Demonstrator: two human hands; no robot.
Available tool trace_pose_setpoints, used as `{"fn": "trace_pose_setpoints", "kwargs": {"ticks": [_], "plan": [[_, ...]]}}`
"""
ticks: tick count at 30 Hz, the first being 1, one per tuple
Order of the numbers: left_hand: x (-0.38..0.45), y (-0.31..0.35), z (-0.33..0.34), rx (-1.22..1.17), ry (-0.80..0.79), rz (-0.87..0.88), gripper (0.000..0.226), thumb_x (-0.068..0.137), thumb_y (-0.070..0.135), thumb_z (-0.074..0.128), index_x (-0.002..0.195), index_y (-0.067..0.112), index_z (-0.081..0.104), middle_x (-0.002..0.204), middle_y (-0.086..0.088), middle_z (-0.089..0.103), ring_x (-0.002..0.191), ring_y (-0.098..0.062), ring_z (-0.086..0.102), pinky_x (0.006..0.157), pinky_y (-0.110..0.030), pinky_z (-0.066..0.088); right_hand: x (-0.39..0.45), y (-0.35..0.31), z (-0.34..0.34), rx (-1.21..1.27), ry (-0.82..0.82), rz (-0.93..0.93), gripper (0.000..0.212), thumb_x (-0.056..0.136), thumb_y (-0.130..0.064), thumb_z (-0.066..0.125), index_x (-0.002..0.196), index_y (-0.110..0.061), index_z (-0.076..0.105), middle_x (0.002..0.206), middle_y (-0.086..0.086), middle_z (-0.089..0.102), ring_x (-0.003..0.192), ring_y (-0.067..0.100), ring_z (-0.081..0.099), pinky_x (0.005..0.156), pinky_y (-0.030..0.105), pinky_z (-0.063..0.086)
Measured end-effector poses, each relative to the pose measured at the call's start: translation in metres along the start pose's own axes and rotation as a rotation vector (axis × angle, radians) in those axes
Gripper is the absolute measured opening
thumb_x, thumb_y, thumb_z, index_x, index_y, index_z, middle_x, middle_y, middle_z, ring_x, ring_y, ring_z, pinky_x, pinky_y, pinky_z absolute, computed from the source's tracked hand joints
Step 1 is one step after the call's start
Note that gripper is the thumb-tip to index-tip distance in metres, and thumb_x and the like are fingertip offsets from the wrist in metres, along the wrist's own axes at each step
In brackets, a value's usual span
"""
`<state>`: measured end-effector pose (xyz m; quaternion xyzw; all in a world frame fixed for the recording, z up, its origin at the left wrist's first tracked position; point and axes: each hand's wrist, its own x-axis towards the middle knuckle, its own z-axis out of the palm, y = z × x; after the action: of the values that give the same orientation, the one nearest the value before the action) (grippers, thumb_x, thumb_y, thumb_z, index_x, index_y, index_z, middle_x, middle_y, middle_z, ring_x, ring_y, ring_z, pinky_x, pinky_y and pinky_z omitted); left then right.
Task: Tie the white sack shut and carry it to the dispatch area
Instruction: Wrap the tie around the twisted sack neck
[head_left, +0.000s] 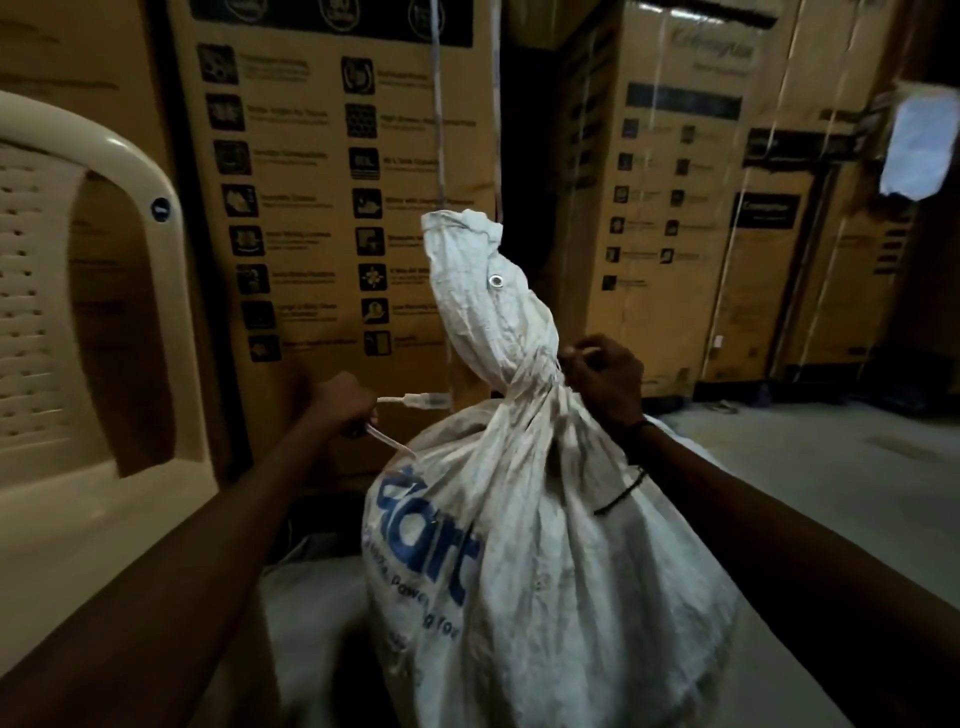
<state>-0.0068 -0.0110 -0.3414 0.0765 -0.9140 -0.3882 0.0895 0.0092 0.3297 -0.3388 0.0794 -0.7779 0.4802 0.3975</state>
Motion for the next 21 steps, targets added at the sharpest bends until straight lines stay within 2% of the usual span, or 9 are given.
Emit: {"fn": "trace_pose_setpoints", "kwargs": {"ticks": [2,5,8,10,11,13,16,18,21], "plan": [[0.004,0.007,0.014,-0.026,0.008,-0.019,0.025,0.097,0.008,0.057,0.11,-0.007,0.073,0.081,-0.01,0.064,0.063,-0.021,0.056,0.072,-0.035,0.058,0.016,0.032,-0.022,-0.033,0.128,0.038,0.016,0.09,-0.033,0.07,0.091,-0.017,0.07,0.074,0.013,0.077,0.068,0.025,0.076,0.067,0.042,0.062],[0.005,0.026,0.038,-0.058,-0.005,-0.006,0.024,0.099,0.009,0.062,0.079,0.01,0.076,0.069,-0.002,0.065,0.056,-0.012,0.059,0.044,-0.015,0.044,0.024,0.062,-0.044,-0.013,0.094,0.158,0.005,0.091,-0.018,0.066,0.095,-0.016,0.065,0.082,0.022,0.076,0.068,0.029,0.073,0.071,0.056,0.063],[0.008,0.043,0.069,-0.104,-0.052,-0.026,0.03,0.097,0.003,0.064,0.067,0.001,0.068,0.06,-0.011,0.065,0.043,-0.013,0.061,0.033,-0.017,0.04,0.023,0.079,-0.05,-0.009,0.059,0.193,0.01,0.092,-0.007,0.069,0.101,-0.011,0.066,0.091,0.023,0.077,0.078,0.031,0.075,0.077,0.056,0.064],[0.012,0.052,0.091,-0.14,-0.078,-0.032,0.034,0.097,0.001,0.062,0.063,0.005,0.063,0.037,0.0,0.056,0.025,-0.005,0.05,0.035,-0.019,0.04,0.026,0.089,-0.047,-0.027,0.025,0.206,0.013,0.091,-0.006,0.071,0.103,-0.01,0.068,0.097,0.021,0.077,0.092,0.033,0.075,0.083,0.055,0.063],[0.015,0.056,0.1,-0.157,-0.099,-0.012,0.031,0.098,0.002,0.062,0.067,0.006,0.065,0.032,0.005,0.053,0.023,-0.003,0.049,0.038,-0.02,0.041,0.029,0.094,-0.045,-0.028,0.011,0.207,0.015,0.091,-0.004,0.071,0.105,-0.007,0.069,0.1,0.021,0.076,0.096,0.034,0.074,0.086,0.054,0.062],[0.017,0.064,0.115,-0.259,-0.125,-0.019,0.022,0.098,0.0,0.059,0.082,-0.001,0.073,0.04,0.002,0.059,0.03,-0.01,0.052,0.038,-0.02,0.038,0.034,0.1,-0.037,-0.022,-0.053,0.232,0.021,0.091,-0.005,0.07,0.111,-0.003,0.069,0.105,0.022,0.075,0.1,0.032,0.073,0.091,0.054,0.061],[0.02,0.07,0.133,-0.317,-0.181,0.024,0.029,0.103,-0.003,0.046,0.103,-0.006,0.075,0.057,-0.007,0.06,0.041,-0.015,0.052,0.038,-0.016,0.034,0.037,0.103,-0.025,-0.003,-0.115,0.202,0.05,0.075,-0.041,0.071,0.114,-0.008,0.07,0.114,0.016,0.075,0.107,0.026,0.07,0.095,0.048,0.058],[0.015,0.077,0.139,-0.307,-0.187,0.087,0.03,0.105,-0.004,0.043,0.094,-0.002,0.071,0.042,0.001,0.057,0.033,-0.007,0.05,0.032,-0.012,0.031,0.043,0.112,-0.015,0.016,-0.162,0.194,0.067,0.067,-0.053,0.066,0.118,-0.01,0.07,0.117,0.013,0.073,0.11,0.025,0.068,0.094,0.042,0.056],[0.017,0.079,0.144,-0.303,-0.189,0.182,0.036,0.105,-0.007,0.045,0.076,0.003,0.065,0.038,-0.001,0.051,0.024,-0.001,0.039,0.03,-0.014,0.027,0.048,0.116,0.0,0.012,-0.25,0.193,0.038,0.092,-0.021,0.074,0.126,-0.006,0.068,0.124,0.017,0.07,0.117,0.031,0.067,0.098,0.046,0.055]]}}
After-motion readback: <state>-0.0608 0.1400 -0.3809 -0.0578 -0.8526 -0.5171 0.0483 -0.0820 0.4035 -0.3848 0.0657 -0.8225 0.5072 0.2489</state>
